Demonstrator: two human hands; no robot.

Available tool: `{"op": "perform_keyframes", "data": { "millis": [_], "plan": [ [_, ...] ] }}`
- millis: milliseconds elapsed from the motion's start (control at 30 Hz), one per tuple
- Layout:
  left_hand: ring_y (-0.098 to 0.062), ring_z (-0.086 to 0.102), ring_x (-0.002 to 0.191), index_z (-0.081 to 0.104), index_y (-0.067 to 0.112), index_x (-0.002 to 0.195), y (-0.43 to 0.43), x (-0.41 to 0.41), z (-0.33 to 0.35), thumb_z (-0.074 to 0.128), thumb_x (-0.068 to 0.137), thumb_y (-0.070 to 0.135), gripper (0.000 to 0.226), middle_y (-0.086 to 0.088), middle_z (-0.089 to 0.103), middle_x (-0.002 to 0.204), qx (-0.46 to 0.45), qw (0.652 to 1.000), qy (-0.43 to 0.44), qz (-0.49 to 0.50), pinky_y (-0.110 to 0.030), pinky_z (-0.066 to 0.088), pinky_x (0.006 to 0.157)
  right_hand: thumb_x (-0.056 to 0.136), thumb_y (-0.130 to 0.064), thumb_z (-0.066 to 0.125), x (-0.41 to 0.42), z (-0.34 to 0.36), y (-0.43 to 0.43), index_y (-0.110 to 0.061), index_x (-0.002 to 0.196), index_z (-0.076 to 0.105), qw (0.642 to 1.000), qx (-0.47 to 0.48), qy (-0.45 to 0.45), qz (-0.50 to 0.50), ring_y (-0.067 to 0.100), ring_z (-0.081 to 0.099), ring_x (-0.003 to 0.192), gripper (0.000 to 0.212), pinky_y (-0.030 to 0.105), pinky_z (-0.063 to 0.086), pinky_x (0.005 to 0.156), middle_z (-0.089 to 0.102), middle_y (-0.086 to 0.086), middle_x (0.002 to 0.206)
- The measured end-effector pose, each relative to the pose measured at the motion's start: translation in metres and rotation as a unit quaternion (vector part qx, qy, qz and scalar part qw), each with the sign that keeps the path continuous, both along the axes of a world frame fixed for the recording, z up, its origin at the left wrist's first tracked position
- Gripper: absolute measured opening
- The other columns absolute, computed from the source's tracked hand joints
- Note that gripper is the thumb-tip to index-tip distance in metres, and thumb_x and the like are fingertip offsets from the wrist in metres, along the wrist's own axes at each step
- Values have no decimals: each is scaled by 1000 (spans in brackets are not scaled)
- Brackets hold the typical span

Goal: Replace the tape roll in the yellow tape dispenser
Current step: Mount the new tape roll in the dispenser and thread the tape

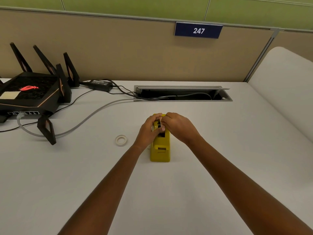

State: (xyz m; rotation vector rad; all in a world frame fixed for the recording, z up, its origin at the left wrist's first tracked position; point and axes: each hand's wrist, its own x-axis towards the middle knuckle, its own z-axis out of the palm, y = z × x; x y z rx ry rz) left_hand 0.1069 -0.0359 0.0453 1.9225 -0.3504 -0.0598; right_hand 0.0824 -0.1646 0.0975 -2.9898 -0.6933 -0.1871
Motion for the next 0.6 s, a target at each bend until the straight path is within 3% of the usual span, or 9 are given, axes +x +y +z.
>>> {"op": "perform_keyframes", "data": {
  "millis": [167,333,600],
  "plan": [
    [-28,42,124,38,12,130,-1,1,-1,58,85,14,49,-13,44,138,5,1000,-1,2,-31,36,97,90,-10,52,-1,0,1,7,115,49,1000,-8,-11,11,38,57,102,30,41,50,82,58,27,116],
    [-27,43,123,37,14,130,-1,2,-3,59,85,15,50,-12,44,138,5,1000,1,8,-27,35,93,93,-16,47,1,-2,2,2,121,43,1000,-22,-12,-4,31,53,108,34,34,49,85,52,22,124],
    [-28,42,124,37,13,131,0,1,-3,59,84,14,52,-12,43,139,1,1000,-1,0,-29,36,95,91,-14,51,1,-3,-4,0,115,52,999,42,-14,-9,34,58,102,28,36,50,81,60,22,116]
  ]
}}
